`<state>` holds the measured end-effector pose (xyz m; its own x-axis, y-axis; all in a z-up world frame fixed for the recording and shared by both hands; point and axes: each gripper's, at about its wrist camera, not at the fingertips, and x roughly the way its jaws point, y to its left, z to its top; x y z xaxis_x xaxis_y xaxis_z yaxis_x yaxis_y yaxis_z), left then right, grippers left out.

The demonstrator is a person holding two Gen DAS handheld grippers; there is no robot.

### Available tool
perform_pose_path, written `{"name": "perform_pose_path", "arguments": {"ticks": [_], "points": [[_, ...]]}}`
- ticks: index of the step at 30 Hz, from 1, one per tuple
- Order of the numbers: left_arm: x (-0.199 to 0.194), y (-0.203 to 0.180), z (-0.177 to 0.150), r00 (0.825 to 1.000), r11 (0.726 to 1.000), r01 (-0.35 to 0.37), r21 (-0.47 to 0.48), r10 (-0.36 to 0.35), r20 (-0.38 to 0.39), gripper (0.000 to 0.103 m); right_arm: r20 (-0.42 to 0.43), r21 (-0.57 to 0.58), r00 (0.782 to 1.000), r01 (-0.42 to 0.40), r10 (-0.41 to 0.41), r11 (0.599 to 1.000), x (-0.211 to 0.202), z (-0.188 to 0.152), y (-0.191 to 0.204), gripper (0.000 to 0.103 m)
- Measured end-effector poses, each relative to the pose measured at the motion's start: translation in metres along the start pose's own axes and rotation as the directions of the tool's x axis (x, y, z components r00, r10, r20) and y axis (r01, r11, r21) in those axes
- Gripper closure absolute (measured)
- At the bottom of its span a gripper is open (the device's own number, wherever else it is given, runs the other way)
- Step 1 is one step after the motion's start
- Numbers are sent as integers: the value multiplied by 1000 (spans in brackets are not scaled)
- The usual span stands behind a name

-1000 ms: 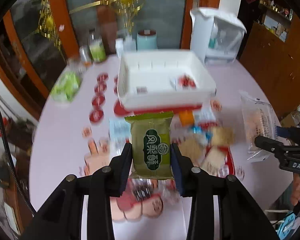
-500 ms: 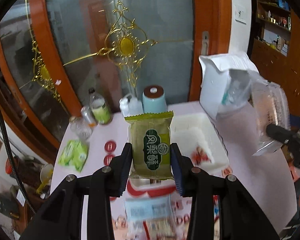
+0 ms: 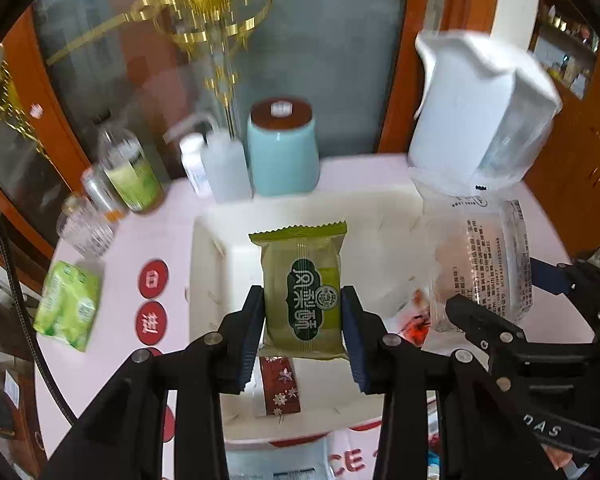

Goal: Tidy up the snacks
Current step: 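Carry both packets over the white tray and release them inside, then move both tools back toward the remaining snacks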

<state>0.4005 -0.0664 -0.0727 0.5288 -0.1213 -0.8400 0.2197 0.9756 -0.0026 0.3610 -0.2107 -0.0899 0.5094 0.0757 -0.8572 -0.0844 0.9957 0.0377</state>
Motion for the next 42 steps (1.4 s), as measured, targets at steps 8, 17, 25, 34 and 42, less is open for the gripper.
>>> {"name": "perform_pose_path", "arguments": {"ticks": [8, 17, 25, 34, 42], "points": [[64, 22, -14, 988, 997, -45, -63, 35, -151, 28, 8, -7, 999, 40, -40, 999, 28, -3, -2, 0], [35, 27, -26, 995, 997, 6, -76, -14, -99, 28, 63, -4, 998, -1, 2, 1000, -6, -20, -6, 0], [-39, -5, -47, 997, 996, -60, 61, 56, 57, 28, 192, -30, 980, -39, 44, 999, -70, -44, -3, 0], [-129, -34, -87, 990, 992, -61, 110, 46, 130, 29, 248, -116, 964, -66, 94, 991, -147, -84, 1, 0], [-186, -47, -134, 995, 994, -32, 100, 22, 94, 28, 264, -116, 956, -97, 125, 988, -203, -139, -6, 0]]}}
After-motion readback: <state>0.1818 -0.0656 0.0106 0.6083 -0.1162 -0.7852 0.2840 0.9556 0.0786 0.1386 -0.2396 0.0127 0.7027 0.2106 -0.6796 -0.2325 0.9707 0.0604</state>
